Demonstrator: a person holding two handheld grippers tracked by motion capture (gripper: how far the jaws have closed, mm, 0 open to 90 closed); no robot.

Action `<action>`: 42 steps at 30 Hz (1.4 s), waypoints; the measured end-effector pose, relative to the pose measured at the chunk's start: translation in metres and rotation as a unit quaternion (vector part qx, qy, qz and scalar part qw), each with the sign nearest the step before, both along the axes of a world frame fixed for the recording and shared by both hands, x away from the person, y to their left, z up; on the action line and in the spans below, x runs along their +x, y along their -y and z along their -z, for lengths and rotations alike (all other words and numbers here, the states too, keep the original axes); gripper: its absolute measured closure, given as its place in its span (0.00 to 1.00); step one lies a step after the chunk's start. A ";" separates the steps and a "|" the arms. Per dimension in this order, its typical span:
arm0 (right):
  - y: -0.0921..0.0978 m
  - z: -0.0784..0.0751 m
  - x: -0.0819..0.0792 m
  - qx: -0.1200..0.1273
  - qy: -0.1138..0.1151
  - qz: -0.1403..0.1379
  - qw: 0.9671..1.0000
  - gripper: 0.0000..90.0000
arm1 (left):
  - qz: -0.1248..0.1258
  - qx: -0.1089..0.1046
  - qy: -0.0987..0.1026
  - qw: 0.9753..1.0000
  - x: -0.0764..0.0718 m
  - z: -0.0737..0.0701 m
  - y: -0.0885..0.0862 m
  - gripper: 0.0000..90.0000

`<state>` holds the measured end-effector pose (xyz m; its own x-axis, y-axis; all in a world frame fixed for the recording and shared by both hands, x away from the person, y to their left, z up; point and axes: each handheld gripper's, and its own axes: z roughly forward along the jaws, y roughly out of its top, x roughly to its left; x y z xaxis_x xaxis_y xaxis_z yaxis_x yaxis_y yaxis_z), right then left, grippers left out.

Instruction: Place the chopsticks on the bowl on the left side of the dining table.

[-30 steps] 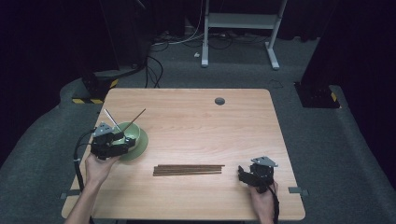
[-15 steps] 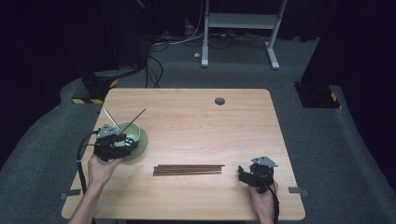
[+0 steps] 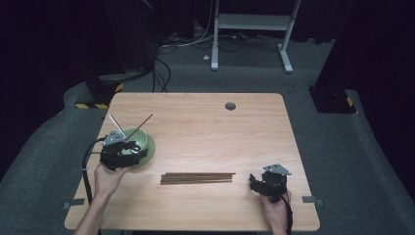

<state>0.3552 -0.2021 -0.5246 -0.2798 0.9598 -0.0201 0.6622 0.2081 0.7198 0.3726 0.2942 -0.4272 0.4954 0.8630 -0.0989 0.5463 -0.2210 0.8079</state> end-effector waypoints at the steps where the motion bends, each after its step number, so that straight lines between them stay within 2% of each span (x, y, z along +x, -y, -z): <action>1: 0.000 0.000 0.000 0.000 0.000 0.000 1.000 0.23 | 0.001 -0.001 0.000 1.000 0.000 0.000 0.000 0.39; 15: 0.000 0.000 0.000 0.000 0.000 0.000 1.000 0.23 | 0.018 -0.008 0.006 1.000 -0.001 -0.001 0.014 0.39; 22: 0.000 0.000 0.000 0.000 0.000 0.000 1.000 0.23 | 0.022 -0.027 0.009 0.999 -0.002 -0.001 0.017 0.39; 42: 0.000 0.000 0.000 0.000 0.000 0.000 1.000 0.23 | 0.045 -0.029 0.007 0.999 -0.002 0.000 0.033 0.40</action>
